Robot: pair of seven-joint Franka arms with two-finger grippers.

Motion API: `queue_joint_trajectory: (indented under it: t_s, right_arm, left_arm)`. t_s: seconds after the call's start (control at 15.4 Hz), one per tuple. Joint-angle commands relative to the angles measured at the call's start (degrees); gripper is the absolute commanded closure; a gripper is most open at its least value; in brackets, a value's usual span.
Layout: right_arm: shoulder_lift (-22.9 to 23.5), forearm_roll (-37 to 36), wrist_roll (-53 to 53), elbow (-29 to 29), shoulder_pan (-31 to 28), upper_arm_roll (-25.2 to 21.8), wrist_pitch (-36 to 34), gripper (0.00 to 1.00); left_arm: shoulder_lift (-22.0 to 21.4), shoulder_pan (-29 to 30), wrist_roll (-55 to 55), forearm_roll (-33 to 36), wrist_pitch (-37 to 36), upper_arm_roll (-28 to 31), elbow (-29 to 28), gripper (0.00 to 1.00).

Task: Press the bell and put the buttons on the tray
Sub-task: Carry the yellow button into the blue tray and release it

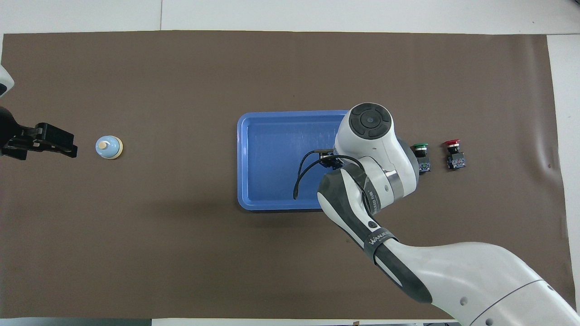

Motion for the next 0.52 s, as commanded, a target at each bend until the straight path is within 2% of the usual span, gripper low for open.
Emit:
queue_joint_trajectory:
  t_s: [0.0, 0.13, 0.45]
  right_arm:
    - [-4.77, 2.42, -1.24, -0.02, -3.06, 0.43, -3.58, 0.0]
    - [-6.35, 2.69, -2.9, 1.66, -6.84, 0.43, -7.01, 0.0]
    - [-9.35, 2.69, -20.98, 0.44, -18.96, 0.25, -9.76, 0.0]
  left_arm:
    - [-0.64, 0.0, 0.68, 0.14, 0.56, 0.1, -0.33, 0.0]
    - [-0.64, 0.09, 0.59, 0.14, 0.56, 0.1, -0.33, 0.0]
    - [-0.64, 0.0, 0.59, 0.14, 0.56, 0.18, -0.33, 0.0]
